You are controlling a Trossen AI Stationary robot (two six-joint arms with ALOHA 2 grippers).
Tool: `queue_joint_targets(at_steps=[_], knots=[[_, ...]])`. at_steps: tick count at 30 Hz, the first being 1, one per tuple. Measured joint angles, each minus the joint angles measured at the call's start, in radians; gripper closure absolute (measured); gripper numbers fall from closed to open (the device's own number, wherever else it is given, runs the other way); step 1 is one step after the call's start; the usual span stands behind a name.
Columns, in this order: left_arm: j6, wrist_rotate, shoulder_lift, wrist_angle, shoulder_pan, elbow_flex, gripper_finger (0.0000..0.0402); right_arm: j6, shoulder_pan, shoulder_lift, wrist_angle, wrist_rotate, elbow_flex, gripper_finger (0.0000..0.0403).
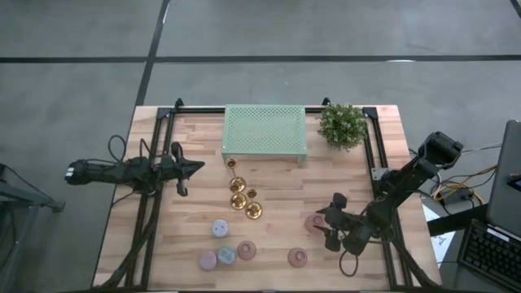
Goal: Pick & Place candle stick holders
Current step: Put the top right light purple glass candle holder on the shelf
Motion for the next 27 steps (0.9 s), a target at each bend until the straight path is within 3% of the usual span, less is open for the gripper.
queue_joint_targets(at_steps=[14,21,27], knots=[[0.000,0.000,0.000,0.000,0.000,0.000,0.0392,-0.002,-0.004,-0.003,0.004,-0.001,0.000,0.0261],[0.000,0.000,0.000,0.000,0.000,0.000,0.0392,-0.019,-0.024,-0.030,0.000,-0.002,-0.002,0.0261],[0.000,0.000,0.000,0.000,0.000,0.000,0.0392,-0.067,-0.033,-0.103,0.003,0.081,-0.002,0.0263]])
